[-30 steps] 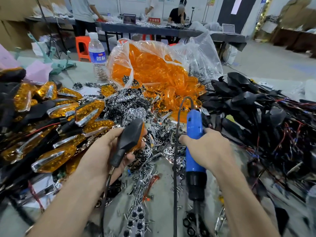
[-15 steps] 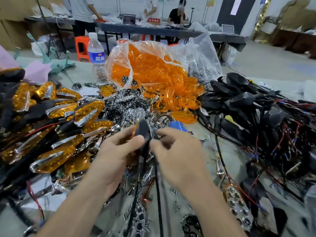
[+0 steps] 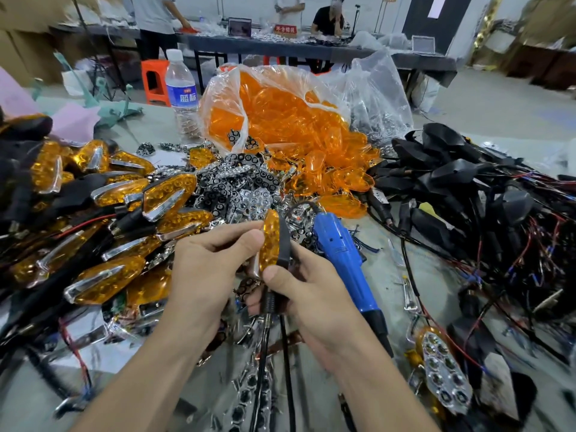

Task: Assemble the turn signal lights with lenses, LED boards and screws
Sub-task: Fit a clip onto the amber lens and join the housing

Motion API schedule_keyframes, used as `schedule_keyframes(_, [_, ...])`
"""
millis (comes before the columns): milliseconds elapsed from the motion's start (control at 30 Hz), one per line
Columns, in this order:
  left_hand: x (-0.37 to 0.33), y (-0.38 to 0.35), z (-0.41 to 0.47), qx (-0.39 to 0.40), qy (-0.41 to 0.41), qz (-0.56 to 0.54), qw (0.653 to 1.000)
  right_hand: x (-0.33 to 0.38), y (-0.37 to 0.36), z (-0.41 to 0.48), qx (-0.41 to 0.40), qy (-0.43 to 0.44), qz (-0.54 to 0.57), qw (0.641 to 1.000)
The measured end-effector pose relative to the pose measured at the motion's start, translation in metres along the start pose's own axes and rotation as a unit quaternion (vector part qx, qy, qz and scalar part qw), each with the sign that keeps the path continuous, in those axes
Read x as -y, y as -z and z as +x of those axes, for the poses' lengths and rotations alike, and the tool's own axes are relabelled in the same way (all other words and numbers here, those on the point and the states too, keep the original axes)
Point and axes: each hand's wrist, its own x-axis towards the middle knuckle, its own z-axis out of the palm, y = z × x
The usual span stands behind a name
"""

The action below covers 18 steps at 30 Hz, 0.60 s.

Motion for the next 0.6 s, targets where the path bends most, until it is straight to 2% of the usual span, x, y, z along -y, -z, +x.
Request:
schedule_keyframes(133, [0.001,0.002,0.001,0.029,0.003,-0.005,1.000,0.003,0.000,-0.003,0.021,-0.020,0.037,0.999])
schedule_keyframes(300, [0.007,0.006,0.003,0.068,-0.049,0.035,0.996,0.006,-0.002,-0.003,0.007,-0.025,0.096,0.995])
schedule_keyframes(433, [0.006,-0.002,-0.004,0.168,0.043,-0.025,0.984,0.013,-0.008,0.000,-0.045,-0.048,0.141,0.988])
schedule_keyframes(533, [-0.007,0.000,-0.003,0.180,0.081,-0.058,0.979,0.026,-0.017,0.004,-0.034,-0.050,0.075,0.995])
schedule_keyframes(600, [-0.024,0.008,0.005,0.140,0.057,-0.007,0.989,0.036,-0.028,0.009,-0.026,-0.044,0.004,0.999])
